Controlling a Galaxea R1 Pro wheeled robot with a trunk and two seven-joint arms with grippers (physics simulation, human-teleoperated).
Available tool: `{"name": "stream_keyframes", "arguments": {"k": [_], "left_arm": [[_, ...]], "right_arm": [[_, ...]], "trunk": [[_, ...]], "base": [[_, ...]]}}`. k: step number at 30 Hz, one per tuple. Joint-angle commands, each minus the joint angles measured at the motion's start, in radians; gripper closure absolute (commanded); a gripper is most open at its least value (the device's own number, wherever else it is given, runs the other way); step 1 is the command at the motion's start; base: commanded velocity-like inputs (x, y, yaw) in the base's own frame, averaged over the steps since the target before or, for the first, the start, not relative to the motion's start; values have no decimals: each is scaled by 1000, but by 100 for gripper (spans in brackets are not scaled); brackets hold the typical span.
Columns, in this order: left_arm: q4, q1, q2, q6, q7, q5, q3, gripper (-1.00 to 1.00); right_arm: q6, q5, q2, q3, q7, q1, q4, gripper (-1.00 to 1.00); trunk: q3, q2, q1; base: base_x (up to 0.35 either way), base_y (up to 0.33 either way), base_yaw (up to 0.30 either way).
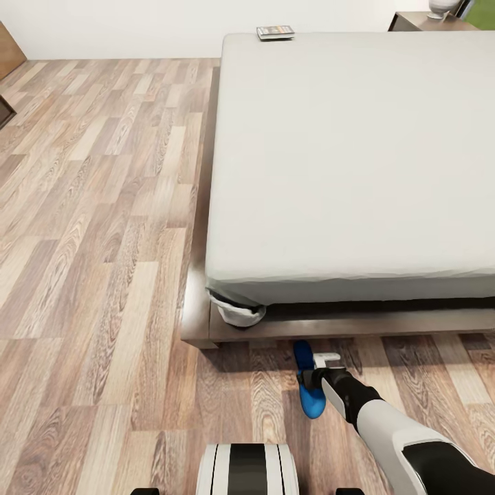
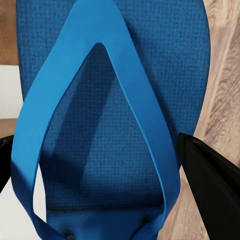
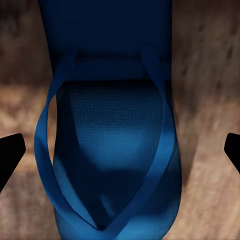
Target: In the bedroom, move the book from the bed onto either nightstand, and place the two sandals side by side next to the bed.
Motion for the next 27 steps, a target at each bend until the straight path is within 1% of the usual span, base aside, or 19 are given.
{"name": "stream_keyframes", "arguments": {"k": [1,5,8,22,26,27], "left_arm": [[0,0,0,-6,1,10,-2,100],[0,-1,0,-6,4,10,-2,100],[0,0,0,-5,5,10,-3,100],[0,0,0,-6,8,10,-3,100],[1,0,0,-5,8,9,-3,100],[1,0,0,-5,8,9,-3,100]], "right_arm": [[6,-4,-1,8,0,0,-2,-100],[6,-4,-1,7,0,0,-1,-100],[6,-4,-2,7,0,0,-1,-100],[6,-4,-2,8,0,0,-1,-100],[6,-4,-1,8,0,0,-1,-100],[6,-4,-1,8,0,0,-1,-100]], "trunk": [[-1,0,0],[-1,0,0],[11,1,-2],[11,1,-2],[27,1,-3],[27,1,-3]], "base": [[0,0,0],[0,0,0],[0,0,0],[0,0,0],[0,0,0],[0,0,0]]}}
